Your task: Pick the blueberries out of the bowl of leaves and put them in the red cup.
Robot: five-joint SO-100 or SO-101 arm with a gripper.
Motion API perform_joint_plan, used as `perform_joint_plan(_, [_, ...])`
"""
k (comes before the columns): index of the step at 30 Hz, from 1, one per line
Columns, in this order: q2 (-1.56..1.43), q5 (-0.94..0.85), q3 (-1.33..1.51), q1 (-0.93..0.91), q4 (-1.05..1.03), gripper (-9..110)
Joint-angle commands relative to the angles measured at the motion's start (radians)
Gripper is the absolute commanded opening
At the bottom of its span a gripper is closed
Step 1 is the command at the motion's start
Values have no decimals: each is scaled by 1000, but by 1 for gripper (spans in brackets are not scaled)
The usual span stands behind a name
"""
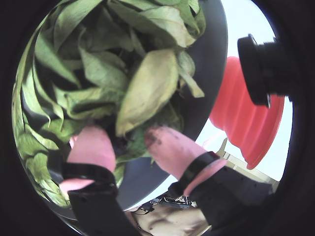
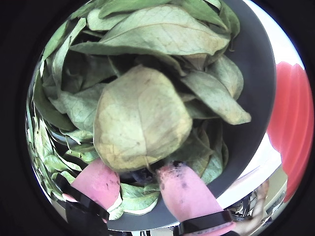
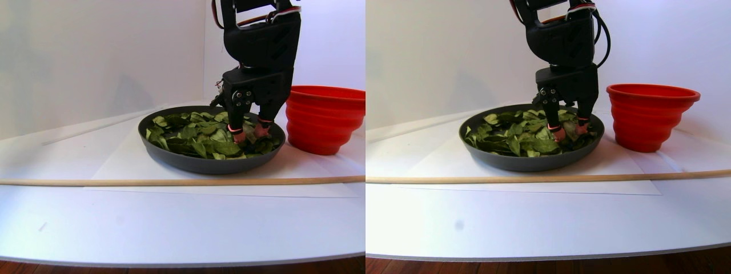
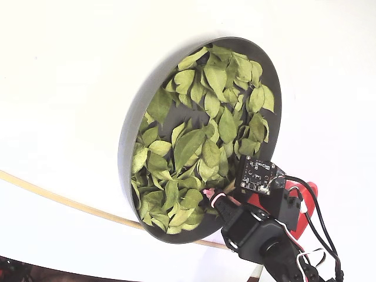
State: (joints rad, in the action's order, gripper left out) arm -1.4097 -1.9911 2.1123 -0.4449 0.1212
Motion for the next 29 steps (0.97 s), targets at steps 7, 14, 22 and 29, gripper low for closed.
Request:
perform_joint_plan(7, [2,-15,21,-41,40,15])
perform_joint_plan(14, [28,-21,31,-43,75,15])
perform_joint_plan(22, [41,-18,14,-43,80,15])
perform_joint_plan(29, [75,-21,11,-51,117,13])
